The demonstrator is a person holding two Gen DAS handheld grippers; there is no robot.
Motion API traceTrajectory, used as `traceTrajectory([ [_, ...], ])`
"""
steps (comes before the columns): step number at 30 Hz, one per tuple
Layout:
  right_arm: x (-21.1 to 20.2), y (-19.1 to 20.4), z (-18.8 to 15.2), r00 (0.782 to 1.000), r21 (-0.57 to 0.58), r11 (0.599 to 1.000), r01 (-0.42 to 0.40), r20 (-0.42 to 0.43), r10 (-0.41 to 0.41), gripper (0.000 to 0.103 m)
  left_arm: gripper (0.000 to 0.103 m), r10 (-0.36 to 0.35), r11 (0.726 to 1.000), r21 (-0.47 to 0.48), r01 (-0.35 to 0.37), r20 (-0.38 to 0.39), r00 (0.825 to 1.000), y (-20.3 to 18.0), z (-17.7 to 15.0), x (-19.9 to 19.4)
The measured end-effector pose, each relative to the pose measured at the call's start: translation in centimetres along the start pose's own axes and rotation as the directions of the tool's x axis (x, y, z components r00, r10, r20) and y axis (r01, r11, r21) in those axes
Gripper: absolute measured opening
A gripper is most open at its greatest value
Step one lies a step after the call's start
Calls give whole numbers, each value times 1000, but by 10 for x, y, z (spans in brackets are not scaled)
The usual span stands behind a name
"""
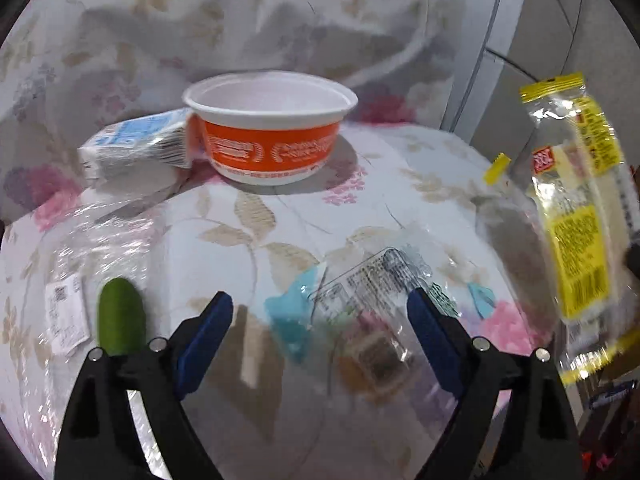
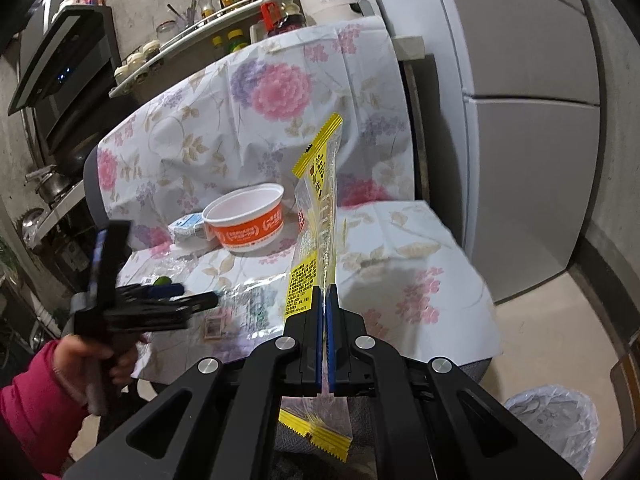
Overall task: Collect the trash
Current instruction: 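Grasp the yellow-labelled packet with the left gripper while the right holds its packet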
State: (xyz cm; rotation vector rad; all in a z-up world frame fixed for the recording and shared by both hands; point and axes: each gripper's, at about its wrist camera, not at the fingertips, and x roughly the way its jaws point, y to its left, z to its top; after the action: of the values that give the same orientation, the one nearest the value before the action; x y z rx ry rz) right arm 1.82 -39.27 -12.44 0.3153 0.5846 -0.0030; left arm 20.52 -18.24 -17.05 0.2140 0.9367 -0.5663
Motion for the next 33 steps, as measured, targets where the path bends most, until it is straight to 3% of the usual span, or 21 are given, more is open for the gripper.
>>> traceTrajectory([
  [5, 8, -6, -6, 998, 38, 999, 32, -61, -30, 2, 84, -56, 998, 35, 58, -46, 997, -13, -12, 6],
  [7, 14, -12, -9, 994, 65, 997, 47, -102, -40, 2, 83, -116, 992, 41, 118, -53, 992, -21, -27, -5],
  [12, 22, -26, -21, 985, 135, 990, 48, -169, -25, 2, 83, -267, 961, 62, 270, -57, 962, -40, -62, -33],
  [14, 19, -29, -21, 986, 150, 988, 40, -166, -15, 2, 84, -263, 962, 69, 264, -34, 964, -38, -65, -41],
  [17, 16, -28, -19, 988, 153, 987, 43, -156, -19, 2, 84, -166, 986, 36, 163, 69, 984, -20, -44, -47],
  [22, 18, -24, -22, 986, 149, 988, 43, -167, -18, 2, 84, -77, 995, -49, 82, 93, 993, -6, -3, -17],
  [27, 21, -24, -30, 980, 152, 988, 36, -197, -5, 2, 84, -91, 996, -18, 91, -22, 996, -15, 6, 24],
  [29, 24, -24, -33, 977, 148, 987, 58, -211, -26, 2, 84, -91, 996, 5, 91, -20, 996, -16, 2, 24],
  [33, 31, -25, -35, 972, 145, 985, 97, -228, -62, 2, 84, -203, 978, 34, 204, -44, 978, -20, -19, 5],
])
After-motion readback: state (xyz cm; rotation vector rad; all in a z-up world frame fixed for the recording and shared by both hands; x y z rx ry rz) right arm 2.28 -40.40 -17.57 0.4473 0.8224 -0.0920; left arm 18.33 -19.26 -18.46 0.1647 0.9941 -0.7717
